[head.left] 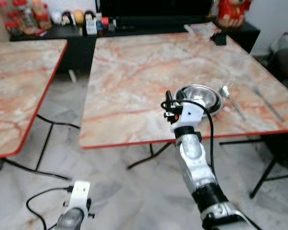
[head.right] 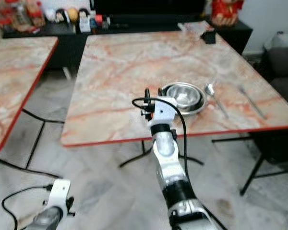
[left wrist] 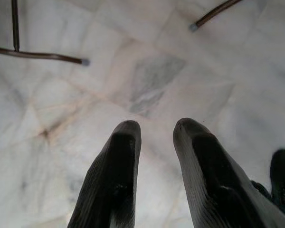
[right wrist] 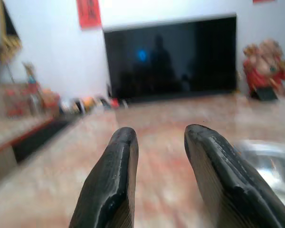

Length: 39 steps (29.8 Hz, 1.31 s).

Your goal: Setting the table

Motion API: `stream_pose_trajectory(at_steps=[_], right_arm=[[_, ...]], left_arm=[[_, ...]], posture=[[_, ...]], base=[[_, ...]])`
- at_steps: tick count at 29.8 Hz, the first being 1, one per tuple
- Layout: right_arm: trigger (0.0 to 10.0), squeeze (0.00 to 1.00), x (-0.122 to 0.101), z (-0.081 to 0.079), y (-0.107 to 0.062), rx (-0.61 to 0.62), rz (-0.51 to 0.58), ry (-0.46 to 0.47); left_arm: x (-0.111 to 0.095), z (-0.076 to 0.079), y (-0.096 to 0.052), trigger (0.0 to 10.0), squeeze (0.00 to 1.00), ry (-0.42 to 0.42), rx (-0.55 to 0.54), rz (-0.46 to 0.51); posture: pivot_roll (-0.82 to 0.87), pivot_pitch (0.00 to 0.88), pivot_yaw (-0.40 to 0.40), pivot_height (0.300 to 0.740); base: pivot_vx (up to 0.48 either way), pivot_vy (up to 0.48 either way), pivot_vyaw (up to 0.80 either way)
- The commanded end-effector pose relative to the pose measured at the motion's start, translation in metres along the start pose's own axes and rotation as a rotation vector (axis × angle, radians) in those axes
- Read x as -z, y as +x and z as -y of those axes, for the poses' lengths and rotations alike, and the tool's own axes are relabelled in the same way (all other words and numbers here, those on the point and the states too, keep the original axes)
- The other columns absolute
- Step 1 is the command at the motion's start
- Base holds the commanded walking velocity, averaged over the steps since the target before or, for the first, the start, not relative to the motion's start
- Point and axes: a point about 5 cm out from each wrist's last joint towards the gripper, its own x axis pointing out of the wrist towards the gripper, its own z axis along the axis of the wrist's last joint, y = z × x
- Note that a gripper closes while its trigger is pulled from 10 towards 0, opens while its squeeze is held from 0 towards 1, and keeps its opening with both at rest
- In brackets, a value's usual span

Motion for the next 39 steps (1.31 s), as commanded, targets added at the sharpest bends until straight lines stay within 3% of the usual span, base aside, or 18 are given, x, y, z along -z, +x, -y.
stream_pose_trajectory(at_steps=[1, 8, 13, 29, 36, 39], right_arm=[[10.0, 0.00, 0.001, -0.008, 0.000, -0.031, -0.014, 0.003], [10.0, 0.00, 0.010, -0.005, -0.006, -0.036, -0.044, -0.008], [10.0, 0.00, 0.030, 0.000, -0.015, -0.031, -0.130, -0.024], [10.0, 0.00, 0.064, 0.011, -0.037, -0.023, -0.277, -0.056], [10.0, 0.00, 0.087, 0.018, -0.055, -0.029, -0.394, -0.071], [10.0, 0.00, 0.104, 0.021, -0.069, -0.041, -0.505, -0.039]], left_arm=[[0.004, -0.006, -0.001, 10.0, 0.00, -0.010, -0.021, -0.012], [0.007, -0.006, -0.002, 10.0, 0.00, -0.019, -0.026, -0.018], [0.006, -0.005, -0.002, 10.0, 0.00, -0.017, -0.025, -0.016], [0.005, -0.005, -0.001, 10.0, 0.00, -0.026, -0.033, -0.012], [0.005, -0.005, -0.002, 10.0, 0.00, -0.024, -0.031, -0.014], [0.005, -0.005, -0.001, 10.0, 0.00, -0.019, -0.031, -0.013]], posture=[[0.02, 0.108, 0.002, 0.740], [0.02, 0.121, 0.001, 0.740], [0.02, 0.129, 0.003, 0.740], [0.03, 0.127, -0.005, 0.740], [0.03, 0.120, -0.001, 0.740], [0.03, 0.112, -0.001, 0.740]], base=[[0.000, 0.375, 0.00], [0.000, 0.376, 0.00], [0.000, 0.375, 0.00], [0.000, 0.375, 0.00], [0.000, 0.374, 0.00], [0.000, 0.375, 0.00]])
